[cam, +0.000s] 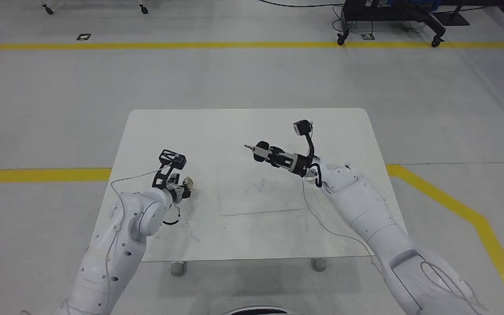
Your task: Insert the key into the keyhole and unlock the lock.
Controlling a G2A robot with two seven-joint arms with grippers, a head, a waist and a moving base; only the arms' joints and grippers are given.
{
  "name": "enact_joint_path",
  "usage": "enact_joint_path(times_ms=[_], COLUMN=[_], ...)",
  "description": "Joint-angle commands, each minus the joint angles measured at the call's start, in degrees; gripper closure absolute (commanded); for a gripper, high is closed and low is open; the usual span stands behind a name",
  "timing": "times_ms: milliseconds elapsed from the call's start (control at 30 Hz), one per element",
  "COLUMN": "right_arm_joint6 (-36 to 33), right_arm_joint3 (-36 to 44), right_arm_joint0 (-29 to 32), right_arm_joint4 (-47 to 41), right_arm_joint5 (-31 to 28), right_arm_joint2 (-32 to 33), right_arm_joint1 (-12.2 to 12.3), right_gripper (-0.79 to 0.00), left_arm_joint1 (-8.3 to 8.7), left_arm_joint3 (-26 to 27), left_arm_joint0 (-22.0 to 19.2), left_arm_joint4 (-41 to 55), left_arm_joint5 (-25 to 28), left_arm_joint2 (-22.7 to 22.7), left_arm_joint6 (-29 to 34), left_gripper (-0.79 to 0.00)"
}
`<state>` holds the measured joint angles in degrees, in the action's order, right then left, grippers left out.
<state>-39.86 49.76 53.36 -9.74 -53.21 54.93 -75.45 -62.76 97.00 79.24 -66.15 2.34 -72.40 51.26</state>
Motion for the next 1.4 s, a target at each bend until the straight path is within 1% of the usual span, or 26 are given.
enact_joint_path(times_ms=[0, 100, 200, 233, 300, 467, 633, 733, 867, 933, 967, 1000, 1067, 1133, 1167, 1367], right_arm_joint6=[0.0, 0.0, 0.0, 0.0, 0.0, 0.0, 0.0, 0.0, 0.0, 0.0, 0.0, 0.0, 0.0, 0.0, 0.0, 0.0], right_arm_joint3=[0.0, 0.0, 0.0, 0.0, 0.0, 0.0, 0.0, 0.0, 0.0, 0.0, 0.0, 0.0, 0.0, 0.0, 0.0, 0.0], right_arm_joint0=[0.0, 0.0, 0.0, 0.0, 0.0, 0.0, 0.0, 0.0, 0.0, 0.0, 0.0, 0.0, 0.0, 0.0, 0.0, 0.0], right_arm_joint4=[0.0, 0.0, 0.0, 0.0, 0.0, 0.0, 0.0, 0.0, 0.0, 0.0, 0.0, 0.0, 0.0, 0.0, 0.0, 0.0], right_arm_joint5=[0.0, 0.0, 0.0, 0.0, 0.0, 0.0, 0.0, 0.0, 0.0, 0.0, 0.0, 0.0, 0.0, 0.0, 0.0, 0.0], right_arm_joint2=[0.0, 0.0, 0.0, 0.0, 0.0, 0.0, 0.0, 0.0, 0.0, 0.0, 0.0, 0.0, 0.0, 0.0, 0.0, 0.0], right_arm_joint1=[0.0, 0.0, 0.0, 0.0, 0.0, 0.0, 0.0, 0.0, 0.0, 0.0, 0.0, 0.0, 0.0, 0.0, 0.0, 0.0], right_gripper=[0.0, 0.0, 0.0, 0.0, 0.0, 0.0, 0.0, 0.0, 0.0, 0.0, 0.0, 0.0, 0.0, 0.0, 0.0, 0.0], left_arm_joint1=[-0.05, -0.12, -0.21, -0.25, -0.31, -0.35, -0.41, -0.45, -0.48, -0.49, -0.41, -0.31, -0.39, -0.33, -0.3, -0.3], left_arm_joint3=[0.0, 0.0, -0.5, -0.6, -0.8, -0.8, -0.5, -2.1, -6.1, -9.3, -11.1, -12.4, -13.6, -14.6, -14.6, -14.6], left_arm_joint0=[-0.1, -0.4, -0.8, -0.9, -1.1, -1.4, -1.0, -1.4, -2.2, -3.0, -3.7, -4.3, -4.9, -5.2, -5.2, -5.2], left_arm_joint4=[0.0, 0.0, -0.4, -0.5, -0.6, -0.7, 2.6, 9.5, 26.5, 37.8, 41.7, 42.9, 49.3, 55.6, 56.6, 56.6], left_arm_joint5=[0.0, 0.0, -0.1, 0.0, 0.0, -0.1, -0.1, 2.4, 10.0, 15.1, 16.6, 17.3, 20.9, 24.0, 24.6, 24.6], left_arm_joint2=[0.1, 0.2, 0.5, 0.7, 0.9, 0.7, -1.0, -3.3, -7.8, -9.8, -11.0, -11.6, -11.6, -11.8, -11.7, -11.7], left_arm_joint6=[0.0, -0.1, -0.1, 0.0, 0.2, 0.8, -1.6, -4.1, -6.2, -5.0, -4.4, -4.2, -3.2, -0.4, 0.3, 0.3], left_gripper=[-0.271, -0.246, -0.172, -0.123, 0.0, 0.0, 0.0, 0.0, 0.0, 0.0, 0.0, 0.0, 0.0, 0.0, 0.0, 0.0])
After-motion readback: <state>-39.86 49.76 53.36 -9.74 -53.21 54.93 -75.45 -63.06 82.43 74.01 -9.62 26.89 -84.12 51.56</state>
